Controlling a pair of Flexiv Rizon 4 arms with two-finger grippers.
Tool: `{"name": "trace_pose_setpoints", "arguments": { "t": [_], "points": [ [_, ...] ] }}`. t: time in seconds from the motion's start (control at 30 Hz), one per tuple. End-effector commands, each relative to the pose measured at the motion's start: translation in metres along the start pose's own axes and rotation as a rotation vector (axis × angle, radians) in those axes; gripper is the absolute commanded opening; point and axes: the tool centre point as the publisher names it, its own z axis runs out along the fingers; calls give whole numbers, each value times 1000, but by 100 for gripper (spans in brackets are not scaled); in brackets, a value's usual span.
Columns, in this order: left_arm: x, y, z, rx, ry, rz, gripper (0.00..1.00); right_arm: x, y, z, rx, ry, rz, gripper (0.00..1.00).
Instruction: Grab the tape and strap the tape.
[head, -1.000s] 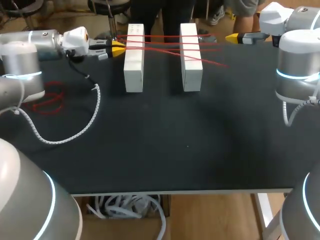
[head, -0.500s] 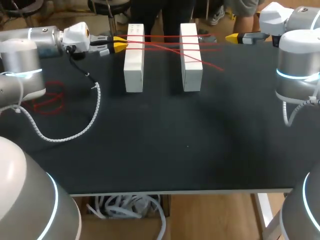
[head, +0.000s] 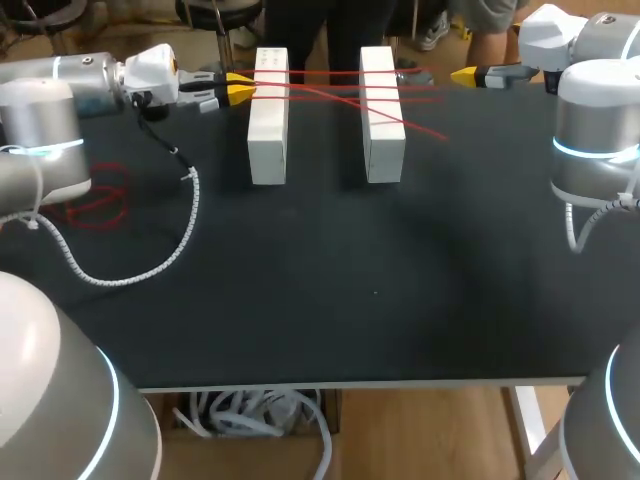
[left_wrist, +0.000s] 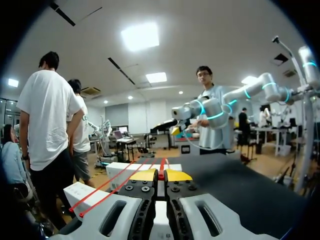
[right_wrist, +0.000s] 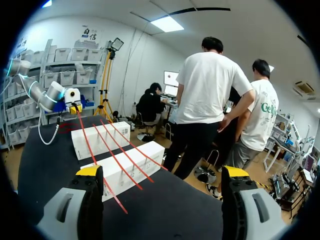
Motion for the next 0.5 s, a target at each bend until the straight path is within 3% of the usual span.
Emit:
{"name": "trace_pose_setpoints", "arguments": {
  "t": [0.03, 0.2, 0.5],
  "points": [
    [-1, -6, 6, 30, 21, -2, 0, 0, 0, 0, 0, 0, 0, 100],
    [3, -23, 22, 96, 61, 4, 0, 0, 0, 0, 0, 0, 0, 100],
    [29, -46, 41, 125, 21, -7, 0, 0, 0, 0, 0, 0, 0, 100]
  ]
}}
